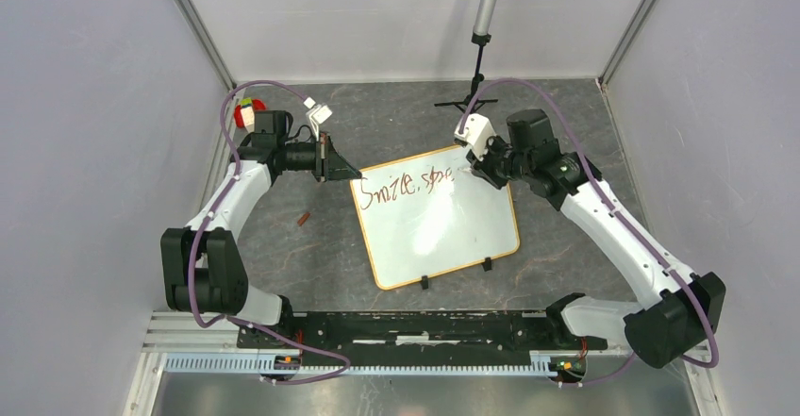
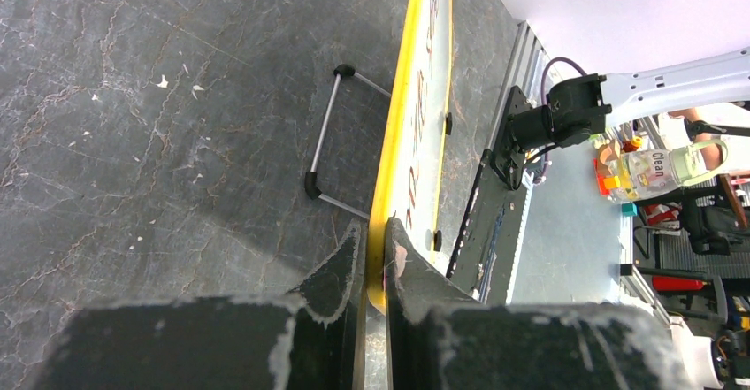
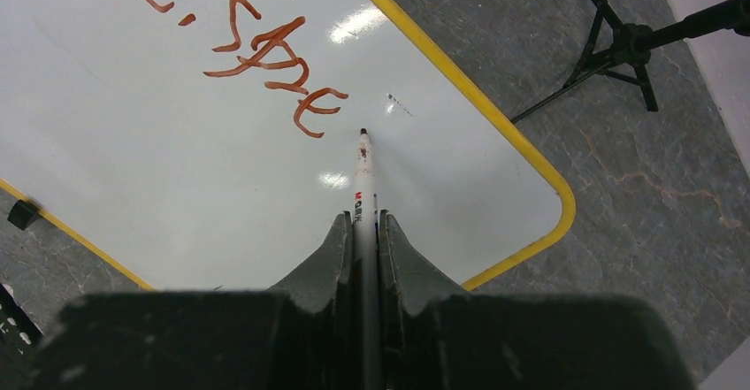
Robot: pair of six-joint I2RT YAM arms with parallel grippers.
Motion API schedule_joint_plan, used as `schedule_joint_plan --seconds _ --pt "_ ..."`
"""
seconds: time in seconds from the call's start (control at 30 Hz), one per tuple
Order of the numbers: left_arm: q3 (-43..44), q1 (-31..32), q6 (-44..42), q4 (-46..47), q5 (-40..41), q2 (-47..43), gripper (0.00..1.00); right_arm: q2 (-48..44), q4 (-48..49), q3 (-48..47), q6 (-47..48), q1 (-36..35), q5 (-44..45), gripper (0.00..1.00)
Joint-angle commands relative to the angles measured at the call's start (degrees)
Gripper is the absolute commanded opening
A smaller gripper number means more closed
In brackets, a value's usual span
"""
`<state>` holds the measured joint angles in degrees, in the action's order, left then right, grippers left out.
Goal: Write a sentence on the whiteboard
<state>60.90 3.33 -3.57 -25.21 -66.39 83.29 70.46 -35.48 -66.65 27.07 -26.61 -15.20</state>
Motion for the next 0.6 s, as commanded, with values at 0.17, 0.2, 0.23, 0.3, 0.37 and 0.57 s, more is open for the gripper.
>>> schedule_joint_plan --seconds 0.17,0.2,0.23,0.3,0.37,0.57 --pt "1.1 1.3 0.2 -0.3 1.4 0.7 0.02 1.2 2.3 -3.0 -0.6 0.2 -2.9 0.0" --pt "1.1 1.3 0.2 -0.3 1.4 0.8 0.02 1.2 2.1 -2.8 -0.6 0.2 -3.1 0.0" --pt "1.1 1.2 0.2 -0.3 1.4 0.8 0.02 1.3 2.1 -2.6 -0.5 0.1 -3.2 0.0" --pt "1.1 1.2 0.2 -0.3 1.4 0.9 0.02 1.2 1.6 -2.1 -0.2 0.1 -3.3 0.0" --pt "1.1 1.2 0.2 -0.3 1.4 0.9 0.02 0.9 1.1 -1.6 0.1 0.1 -3.4 0.0" --pt "1.1 1.3 0.2 -0.3 1.4 0.8 0.02 -0.7 0.5 1.7 0.6 0.1 -3.2 0.0"
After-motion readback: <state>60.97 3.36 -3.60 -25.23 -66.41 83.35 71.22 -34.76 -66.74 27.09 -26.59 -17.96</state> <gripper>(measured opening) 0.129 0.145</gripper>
